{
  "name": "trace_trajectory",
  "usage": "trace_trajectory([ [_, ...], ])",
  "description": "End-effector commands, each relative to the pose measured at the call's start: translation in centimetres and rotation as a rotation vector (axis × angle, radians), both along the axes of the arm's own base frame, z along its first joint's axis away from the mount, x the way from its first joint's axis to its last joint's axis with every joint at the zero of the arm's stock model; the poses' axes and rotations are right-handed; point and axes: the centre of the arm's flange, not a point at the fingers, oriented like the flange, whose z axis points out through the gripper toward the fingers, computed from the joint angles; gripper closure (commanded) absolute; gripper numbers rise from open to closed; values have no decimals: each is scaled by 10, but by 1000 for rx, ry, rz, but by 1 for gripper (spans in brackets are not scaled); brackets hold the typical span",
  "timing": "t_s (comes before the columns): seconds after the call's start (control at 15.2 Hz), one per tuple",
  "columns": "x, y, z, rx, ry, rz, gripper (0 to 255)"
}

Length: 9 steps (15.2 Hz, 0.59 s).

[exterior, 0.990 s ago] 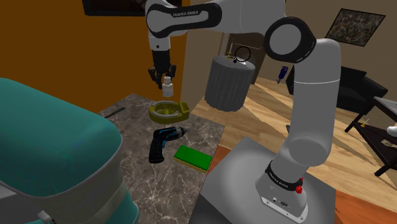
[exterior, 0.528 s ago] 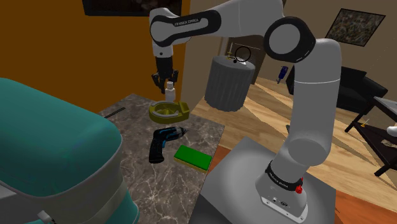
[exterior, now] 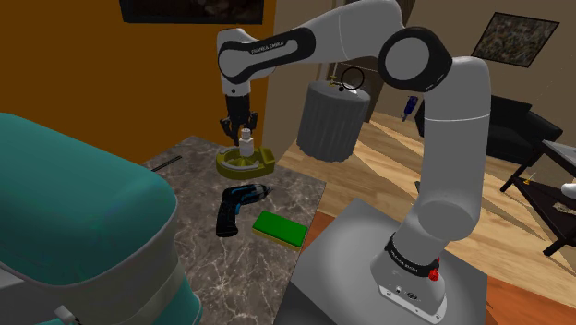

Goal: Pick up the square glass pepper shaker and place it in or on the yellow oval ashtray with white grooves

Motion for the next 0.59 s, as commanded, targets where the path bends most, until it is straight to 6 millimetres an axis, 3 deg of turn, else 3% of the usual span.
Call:
trace_trajectory([
  [0.0,0,0,-2,0,-1,0,255],
  [0.4,0,0,-2,0,-1,0,255],
  [0.46,0,0,-2,0,-1,0,0],
  [0.53,0,0,-2,0,-1,0,0],
])
